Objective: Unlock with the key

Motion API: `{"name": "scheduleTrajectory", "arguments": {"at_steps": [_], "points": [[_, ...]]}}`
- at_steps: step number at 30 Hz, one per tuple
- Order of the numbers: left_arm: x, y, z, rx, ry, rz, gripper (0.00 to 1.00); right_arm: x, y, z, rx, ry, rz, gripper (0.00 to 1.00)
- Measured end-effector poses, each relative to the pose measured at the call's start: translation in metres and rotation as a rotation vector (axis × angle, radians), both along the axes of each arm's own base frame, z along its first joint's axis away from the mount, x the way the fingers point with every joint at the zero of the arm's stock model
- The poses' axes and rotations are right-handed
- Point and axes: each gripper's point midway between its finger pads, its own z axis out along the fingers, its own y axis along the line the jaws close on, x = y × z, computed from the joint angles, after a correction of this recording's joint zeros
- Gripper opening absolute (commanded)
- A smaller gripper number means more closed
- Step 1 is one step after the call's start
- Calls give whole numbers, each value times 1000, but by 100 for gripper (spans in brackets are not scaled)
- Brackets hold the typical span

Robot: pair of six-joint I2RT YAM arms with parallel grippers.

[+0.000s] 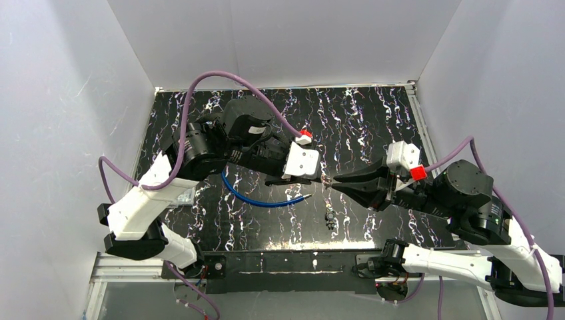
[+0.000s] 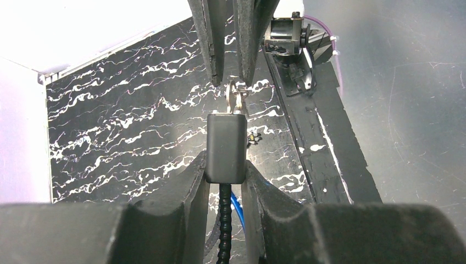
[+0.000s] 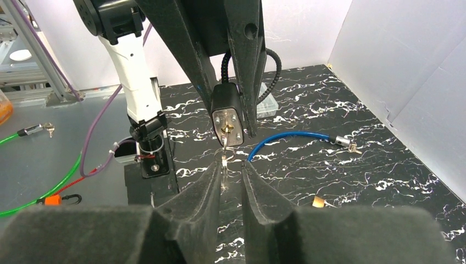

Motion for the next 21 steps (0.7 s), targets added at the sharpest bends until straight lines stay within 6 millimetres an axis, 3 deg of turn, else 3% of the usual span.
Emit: {"name": "scheduleTrajectory", "arguments": {"at_steps": [14, 21], "points": [[0, 0, 0, 0, 0, 0, 0, -5, 5, 10, 34, -16, 40, 13], [-1, 0, 0, 1, 2, -2, 0, -5, 8, 10, 34, -15, 46, 1]]}}
